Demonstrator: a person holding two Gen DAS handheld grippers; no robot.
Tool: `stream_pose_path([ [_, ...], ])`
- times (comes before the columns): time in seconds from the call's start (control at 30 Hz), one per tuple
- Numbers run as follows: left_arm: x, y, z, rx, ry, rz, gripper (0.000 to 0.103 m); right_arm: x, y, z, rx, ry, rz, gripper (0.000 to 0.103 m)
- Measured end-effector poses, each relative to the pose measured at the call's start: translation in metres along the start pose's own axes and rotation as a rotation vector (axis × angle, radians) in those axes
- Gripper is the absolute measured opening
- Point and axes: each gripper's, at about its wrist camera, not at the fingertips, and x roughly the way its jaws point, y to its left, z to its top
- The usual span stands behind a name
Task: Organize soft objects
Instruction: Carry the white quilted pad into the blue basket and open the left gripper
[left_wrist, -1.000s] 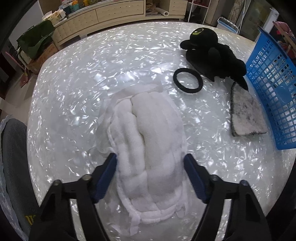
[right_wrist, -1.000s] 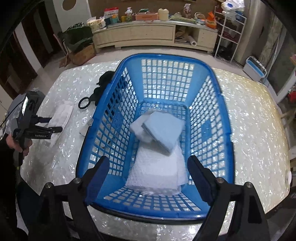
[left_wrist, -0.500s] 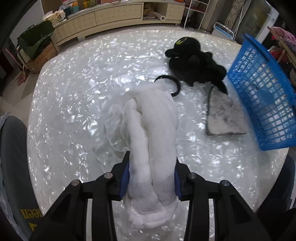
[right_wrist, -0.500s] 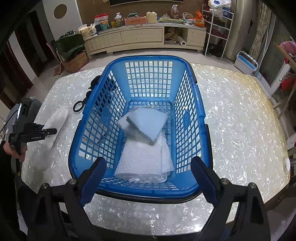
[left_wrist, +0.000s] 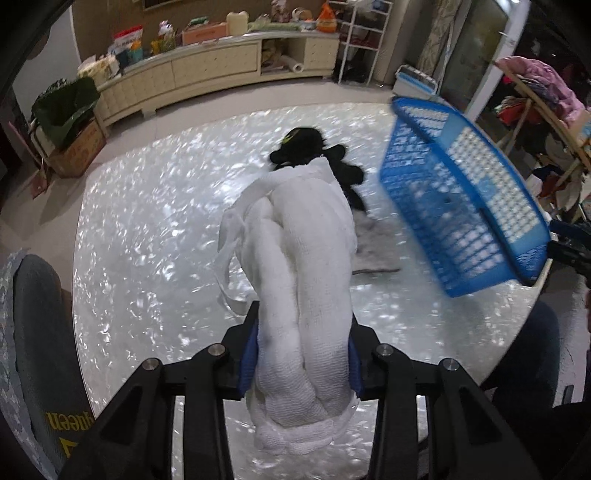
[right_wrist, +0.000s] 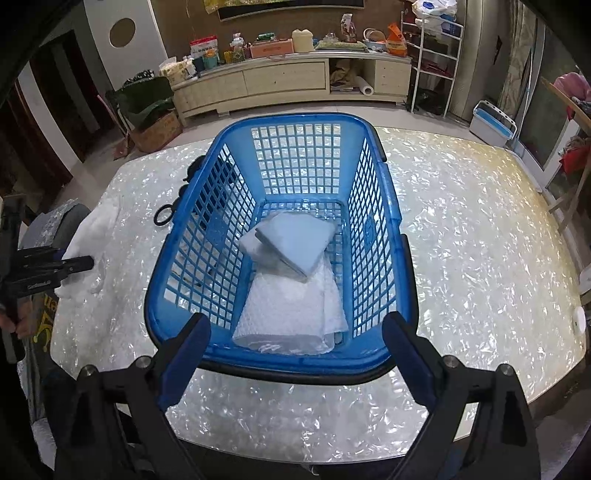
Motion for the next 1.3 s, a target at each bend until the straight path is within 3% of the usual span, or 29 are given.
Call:
stream_pose_path([
  [0.07, -0.009, -0.013, 0.002, 0.016, -0.013, -0.011, 0.037, -0.002, -0.003, -0.002, 0.005, -0.007, 0.003, 0.103],
  [0.53, -0.043, -0.101, 0.024, 0.144, -0.069, -0.065, 0.037, -0.011, -0.019, -0.010, 0.001, -0.034, 0.055, 0.103],
  [1.0, -0.028, -0.175, 0.062, 0.265, -0.076, -0.093, 0.037, -0.016, -0.034, -0.005, -0.034, -0.082, 0.041, 0.103],
  [1.3, -0.010, -0.200, 0.082, 0.318, -0.057, -0.092, 0.037, -0.006, -0.042, 0.004, -0.034, -0.091, 0.049, 0.103],
])
